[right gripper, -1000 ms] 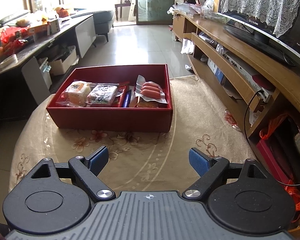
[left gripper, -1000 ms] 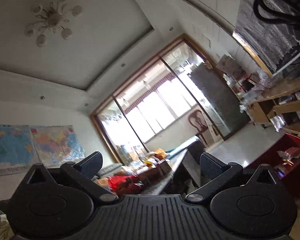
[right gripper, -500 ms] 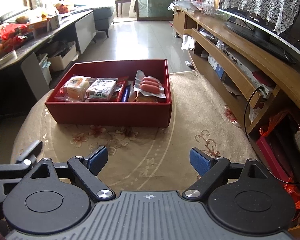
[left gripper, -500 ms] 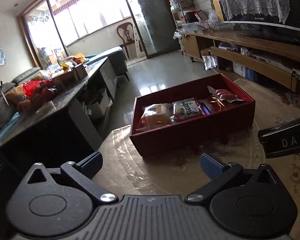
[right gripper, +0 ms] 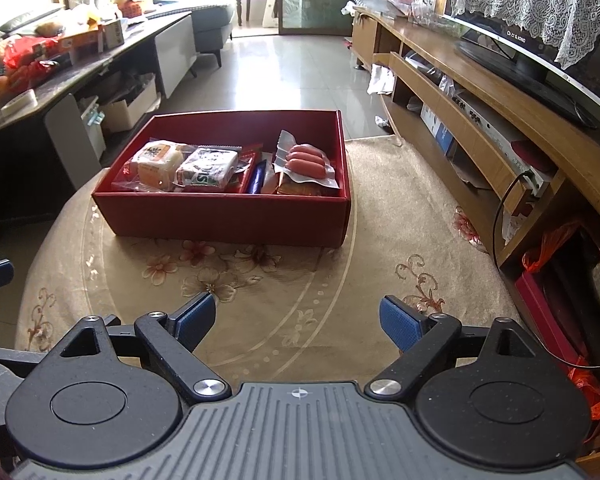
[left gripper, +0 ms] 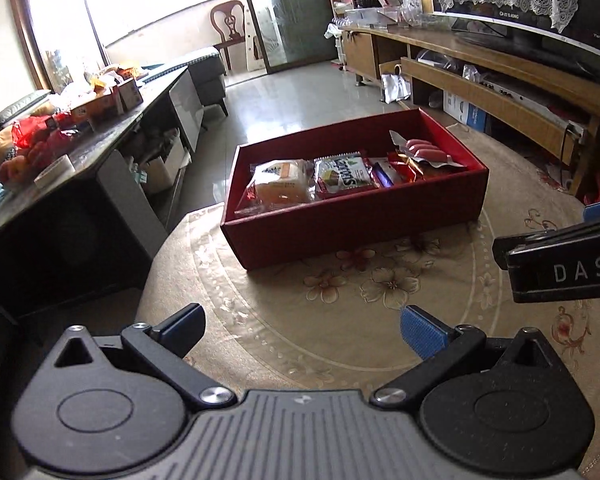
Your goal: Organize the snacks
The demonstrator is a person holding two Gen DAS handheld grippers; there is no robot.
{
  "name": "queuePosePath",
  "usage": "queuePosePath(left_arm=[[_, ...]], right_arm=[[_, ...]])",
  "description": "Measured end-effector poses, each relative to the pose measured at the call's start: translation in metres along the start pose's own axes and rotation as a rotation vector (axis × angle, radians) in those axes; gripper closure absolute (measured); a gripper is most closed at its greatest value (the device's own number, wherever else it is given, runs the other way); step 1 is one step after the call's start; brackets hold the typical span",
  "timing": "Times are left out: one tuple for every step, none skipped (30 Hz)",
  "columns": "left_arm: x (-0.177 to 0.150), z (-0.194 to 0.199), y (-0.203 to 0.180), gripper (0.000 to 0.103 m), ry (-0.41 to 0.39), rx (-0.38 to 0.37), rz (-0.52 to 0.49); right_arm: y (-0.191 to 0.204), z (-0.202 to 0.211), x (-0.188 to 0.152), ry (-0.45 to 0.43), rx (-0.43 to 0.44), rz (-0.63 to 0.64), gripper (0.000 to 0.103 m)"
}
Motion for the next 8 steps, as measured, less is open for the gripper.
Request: queuePosePath(left_arm=[[-0.0005, -0.0004, -0.0002, 0.001, 0.003, -0.003, 0.001], [-0.0008, -0.0012, -0.0003, 0.001, 0.007, -0.008, 0.003], [-0.0011, -0.0017, -0.0003, 0.001, 0.01, -0.015, 0.006], [-0.0012, -0.002, -0.0003, 0.001, 0.014, -0.021, 0.01], [-0.0013, -0.0027, 0.0, 0.001, 0.018, -0.025, 0.012], [-0.0016, -0.003, 0.0003, 0.001, 0.021, -0.027, 0.014], [-0.0018, -0.0029, 0.0003, 0.001, 0.021, -0.027, 0.014], [-0.0019, -0.0026, 0.0002, 0.001, 0.021, -0.027, 0.015]], right_arm=[[0.0001, -0.0004, -0.0002, 0.001, 0.0, 0.001, 0.01], [0.0001, -0.0004, -0.0004, 0.002, 0.0, 0.002, 0.01], [0.0002, -0.0005, -0.0004, 0.001, -0.001, 0.002, 0.01], [0.0003, -0.0007, -0.0003, 0.002, -0.001, 0.003, 0.01], [0.0002, -0.0007, -0.0004, 0.003, -0.001, 0.003, 0.01], [0.0001, -0.0006, -0.0005, 0.003, 0.0, 0.001, 0.01], [0.0004, -0.0006, -0.0003, 0.002, 0.0, 0.002, 0.01], [0.0004, -0.0006, -0.0006, 0.002, 0.0, 0.003, 0.01]])
Point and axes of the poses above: each gripper's, at about its wrist camera, not at the fingertips, and z roughly against the way its jaws point, y to its left, x to its top, the point moved 4 cm from there along -z, roughly the way its jaws point, and after that the axes turned 13 degrees about -z, right-handed, at the moved point
